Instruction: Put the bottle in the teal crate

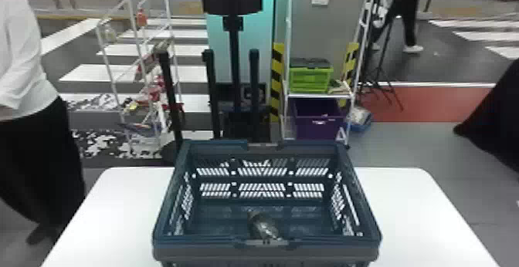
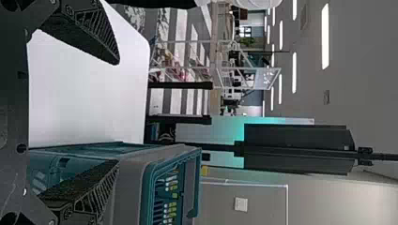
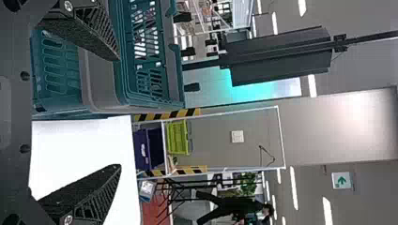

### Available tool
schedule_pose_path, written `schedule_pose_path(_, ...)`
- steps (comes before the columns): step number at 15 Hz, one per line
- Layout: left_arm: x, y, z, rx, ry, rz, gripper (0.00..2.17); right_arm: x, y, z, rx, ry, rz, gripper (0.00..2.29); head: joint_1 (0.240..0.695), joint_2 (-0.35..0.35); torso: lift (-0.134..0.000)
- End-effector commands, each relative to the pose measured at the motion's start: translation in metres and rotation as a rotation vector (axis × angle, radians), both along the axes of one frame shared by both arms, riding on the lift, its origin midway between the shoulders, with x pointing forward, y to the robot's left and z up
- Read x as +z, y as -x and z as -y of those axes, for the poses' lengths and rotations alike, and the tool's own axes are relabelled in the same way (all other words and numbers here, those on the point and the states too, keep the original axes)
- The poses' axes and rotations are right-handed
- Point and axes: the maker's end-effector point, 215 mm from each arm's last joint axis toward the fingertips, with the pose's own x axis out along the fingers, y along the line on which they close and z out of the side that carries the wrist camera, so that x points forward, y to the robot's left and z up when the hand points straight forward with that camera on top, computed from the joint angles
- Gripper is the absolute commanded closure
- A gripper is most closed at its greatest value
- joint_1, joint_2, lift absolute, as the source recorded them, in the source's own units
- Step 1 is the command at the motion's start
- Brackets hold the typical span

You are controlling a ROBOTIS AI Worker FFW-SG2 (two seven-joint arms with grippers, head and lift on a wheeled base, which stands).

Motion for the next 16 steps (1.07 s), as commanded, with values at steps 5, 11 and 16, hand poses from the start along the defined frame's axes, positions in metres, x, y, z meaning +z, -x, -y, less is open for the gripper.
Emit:
schedule_pose_path(5, -0.0004, -0.0004, 0.0, 0.0, 0.0, -0.001, 0.13, -0.0017, -0.0015, -0.0017, 0.008, 0.002, -0.001, 0.09, 0.499, 0.0, 0.0)
schedule_pose_path(11, 0.0001, 0.0, 0.0, -0.001, -0.001, 0.0, 0.13, -0.0018, -0.0005, -0.003, 0.014, 0.008, -0.001, 0.09, 0.499, 0.0, 0.0)
schedule_pose_path(16, 0.0001, 0.0, 0.0, -0.001, -0.001, 0.0, 0.13, -0.0028, 0.0006, -0.0047, 0.019, 0.007, -0.004, 0.09, 0.499, 0.0, 0.0)
